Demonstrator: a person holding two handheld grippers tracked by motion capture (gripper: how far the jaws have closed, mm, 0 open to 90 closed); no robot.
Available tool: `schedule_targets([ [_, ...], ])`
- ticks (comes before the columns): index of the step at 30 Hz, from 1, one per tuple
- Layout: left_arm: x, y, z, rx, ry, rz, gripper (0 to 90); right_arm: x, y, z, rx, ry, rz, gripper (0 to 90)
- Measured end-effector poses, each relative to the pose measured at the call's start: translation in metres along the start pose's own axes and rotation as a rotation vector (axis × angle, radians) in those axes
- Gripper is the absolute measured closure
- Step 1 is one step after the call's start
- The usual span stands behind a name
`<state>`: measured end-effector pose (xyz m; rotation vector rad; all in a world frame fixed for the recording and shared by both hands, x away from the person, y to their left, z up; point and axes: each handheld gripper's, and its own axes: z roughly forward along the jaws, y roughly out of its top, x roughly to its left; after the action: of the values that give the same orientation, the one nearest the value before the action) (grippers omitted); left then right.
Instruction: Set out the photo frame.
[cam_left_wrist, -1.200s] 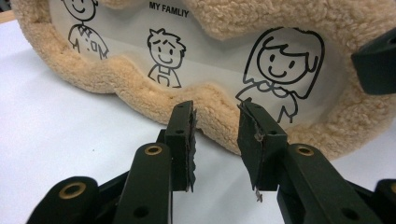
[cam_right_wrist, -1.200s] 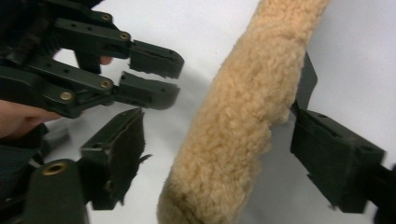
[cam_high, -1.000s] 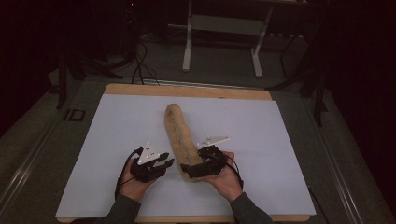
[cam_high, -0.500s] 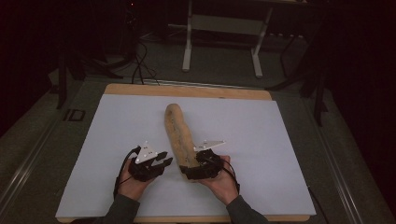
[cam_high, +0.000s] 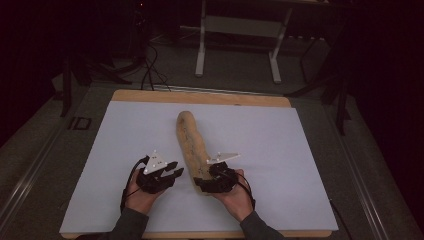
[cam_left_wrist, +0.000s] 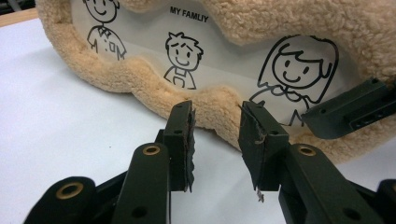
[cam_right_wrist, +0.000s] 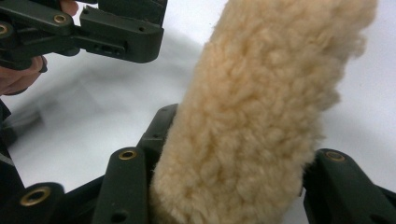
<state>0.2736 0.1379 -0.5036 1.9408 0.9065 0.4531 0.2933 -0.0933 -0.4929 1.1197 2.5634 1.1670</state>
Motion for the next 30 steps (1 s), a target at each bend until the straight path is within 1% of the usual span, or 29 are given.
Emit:
schedule_targets([
  [8,0.001,0.000,-0.001,-0.003,0.003,-0.003,65.2,0.001,-0.001,0.000,-0.004,-0.021,-0.004,54.3],
  [15,0.002,0.000,-0.002,-0.006,0.006,-0.008,65.3,-0.002,-0.002,-0.003,-0.003,-0.039,-0.006,58.5],
  [26,0.006,0.000,-0.004,-0.013,0.013,-0.018,65.3,-0.010,-0.004,-0.009,-0.006,-0.066,0.001,67.6],
  [30,0.007,0.000,-0.005,-0.013,0.017,-0.020,65.3,-0.014,-0.005,-0.011,-0.007,-0.063,0.005,69.4],
])
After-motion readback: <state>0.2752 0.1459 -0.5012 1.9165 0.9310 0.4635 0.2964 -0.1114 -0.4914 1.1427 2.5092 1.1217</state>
